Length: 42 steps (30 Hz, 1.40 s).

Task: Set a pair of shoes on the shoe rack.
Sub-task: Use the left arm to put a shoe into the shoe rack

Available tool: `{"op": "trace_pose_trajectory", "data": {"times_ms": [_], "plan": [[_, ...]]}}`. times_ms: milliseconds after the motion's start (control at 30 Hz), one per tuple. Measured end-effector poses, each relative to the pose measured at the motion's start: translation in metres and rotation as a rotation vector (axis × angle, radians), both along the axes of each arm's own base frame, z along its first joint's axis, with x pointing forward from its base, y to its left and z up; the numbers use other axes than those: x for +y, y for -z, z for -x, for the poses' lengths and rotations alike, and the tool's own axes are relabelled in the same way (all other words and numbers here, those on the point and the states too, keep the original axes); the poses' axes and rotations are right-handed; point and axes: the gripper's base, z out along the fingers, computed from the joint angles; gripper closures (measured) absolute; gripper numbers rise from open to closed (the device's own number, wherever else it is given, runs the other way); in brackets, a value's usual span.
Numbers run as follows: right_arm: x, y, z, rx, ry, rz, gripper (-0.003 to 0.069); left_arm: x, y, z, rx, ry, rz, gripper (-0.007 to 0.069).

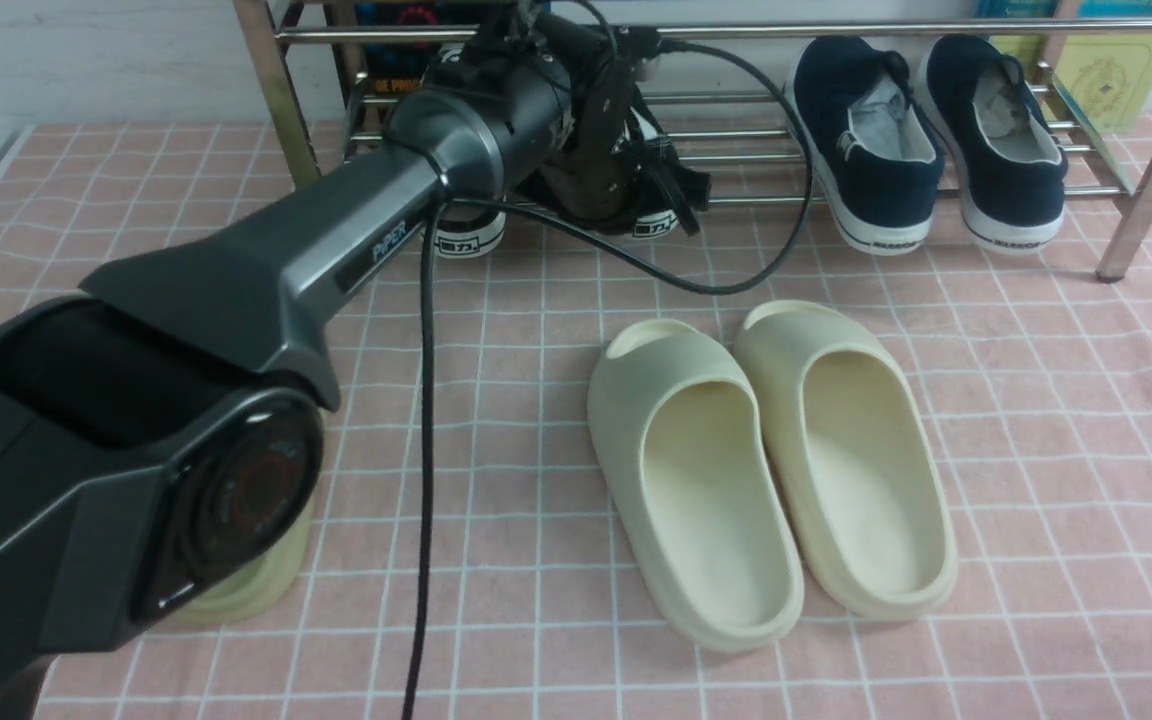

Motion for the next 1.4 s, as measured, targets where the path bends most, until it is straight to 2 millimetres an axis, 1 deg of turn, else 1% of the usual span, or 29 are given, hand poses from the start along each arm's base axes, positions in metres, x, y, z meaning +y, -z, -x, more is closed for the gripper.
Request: {"op": "trace_pose_trajectory", "data": {"times_ms": [67,167,200,233,267,300,333,367,500,600,633,767,867,900,933,967,1033,1100,1233,1400], "plan": [[0.0,0.0,0.0,0.0,0.0,0.0,0.0416,0.004,-0.008,0.005,0.016,-0.006,-0.037,0.0592],[0.0,0.0,0.0,0.0,0.0,0.0,0.0416,0.01,-0.029,0.013,0.016,-0.016,-0.041,0.059],[0.0,0.0,0.0,0.0,0.0,0.0,0.0416,0.011,-0.037,0.016,0.014,-0.016,-0.023,0.059],[0.0,0.0,0.0,0.0,0.0,0.0,0.0416,0.011,-0.049,0.02,0.012,-0.014,0.02,0.0589],[0.0,0.0,0.0,0.0,0.0,0.0,0.0416,0.01,-0.049,0.021,0.016,-0.013,0.026,0.0589],[0.0,0.0,0.0,0.0,0.0,0.0,0.0416,0.008,-0.061,0.026,0.015,0.0,0.094,0.0589],[0.0,0.0,0.0,0.0,0.0,0.0,0.0416,0.008,-0.061,0.026,0.018,0.002,0.101,0.0589],[0.0,0.0,0.0,0.0,0.0,0.0,0.0416,0.003,-0.065,0.027,0.018,0.023,0.154,0.0587],[0.0,0.0,0.0,0.0,0.0,0.0,0.0416,-0.007,-0.058,0.022,0.0,0.051,0.236,0.0587],[0.0,0.0,0.0,0.0,0.0,0.0,0.0416,-0.019,-0.036,0.011,-0.031,0.055,0.296,0.0585],[0.0,0.0,0.0,0.0,0.0,0.0,0.0416,-0.021,-0.032,0.009,-0.04,0.06,0.3,0.0585],[0.0,0.0,0.0,0.0,0.0,0.0,0.0416,-0.036,-0.018,0.007,-0.088,0.121,0.272,0.0583],[0.0,0.0,0.0,0.0,0.0,0.0,0.0416,-0.045,-0.012,0.008,-0.169,0.189,0.184,0.0587],[0.0,0.0,0.0,0.0,0.0,0.0,0.0416,-0.045,-0.011,0.008,-0.178,0.195,0.166,0.0588],[0.0,0.0,0.0,0.0,0.0,0.0,0.0416,-0.046,-0.009,0.007,-0.212,0.212,0.105,0.0594],[0.0,0.0,0.0,0.0,0.0,0.0,0.0416,-0.044,-0.008,0.005,-0.24,0.209,0.051,0.06],[0.0,0.0,0.0,0.0,0.0,0.0,0.0416,-0.039,-0.006,0.003,-0.25,0.177,0.006,0.0605],[0.0,0.0,0.0,0.0,0.0,0.0,0.0416,-0.034,-0.005,0.001,-0.241,0.112,-0.01,0.0608],[0.0,0.0,0.0,0.0,0.0,0.0,0.0416,-0.031,-0.005,0.004,-0.216,0.023,-0.039,0.0608],[0.0,0.0,0.0,0.0,0.0,0.0,0.0416,-0.018,-0.013,0.009,-0.177,-0.069,-0.125,0.0607]]}}
